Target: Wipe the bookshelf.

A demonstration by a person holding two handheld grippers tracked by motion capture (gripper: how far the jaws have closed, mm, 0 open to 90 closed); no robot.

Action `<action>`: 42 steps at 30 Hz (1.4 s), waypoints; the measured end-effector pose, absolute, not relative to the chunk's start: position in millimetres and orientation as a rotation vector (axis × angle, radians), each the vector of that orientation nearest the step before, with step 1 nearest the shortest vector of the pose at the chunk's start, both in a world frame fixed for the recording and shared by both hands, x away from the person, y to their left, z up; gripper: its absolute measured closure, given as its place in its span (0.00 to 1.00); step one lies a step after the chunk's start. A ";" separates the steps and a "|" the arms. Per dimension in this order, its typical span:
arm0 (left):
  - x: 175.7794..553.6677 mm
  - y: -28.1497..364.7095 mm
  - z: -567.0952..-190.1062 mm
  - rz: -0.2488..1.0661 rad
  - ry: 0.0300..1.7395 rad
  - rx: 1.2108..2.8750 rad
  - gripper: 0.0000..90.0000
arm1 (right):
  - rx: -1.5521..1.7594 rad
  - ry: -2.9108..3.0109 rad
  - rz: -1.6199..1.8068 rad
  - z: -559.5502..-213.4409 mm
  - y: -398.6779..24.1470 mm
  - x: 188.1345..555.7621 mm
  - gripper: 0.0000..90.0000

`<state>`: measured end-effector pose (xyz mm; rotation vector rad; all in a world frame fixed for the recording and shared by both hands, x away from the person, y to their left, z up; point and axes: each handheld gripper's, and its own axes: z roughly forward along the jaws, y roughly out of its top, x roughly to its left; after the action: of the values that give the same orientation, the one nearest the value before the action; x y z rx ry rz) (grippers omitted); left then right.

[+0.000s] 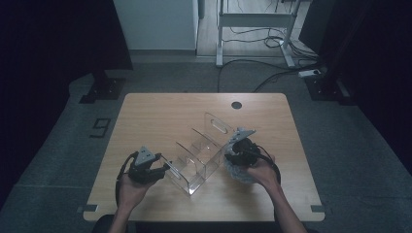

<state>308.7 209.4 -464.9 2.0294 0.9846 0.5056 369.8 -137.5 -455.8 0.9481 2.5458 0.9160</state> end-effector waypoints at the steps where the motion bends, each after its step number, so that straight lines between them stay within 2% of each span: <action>1: 308.9 209.0 -465.0 0.505 0.986 2.028 0.50 | 0.946 2.550 0.922 -455.7 -136.2 369.0 0.73; 42: 322.5 198.1 -465.1 0.546 1.047 2.015 0.50 | 0.718 2.748 0.990 -447.7 -79.3 323.6 0.73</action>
<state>322.5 198.1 -465.1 2.0150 1.0466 0.5463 323.6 -79.3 -447.7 0.7177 2.7475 0.9897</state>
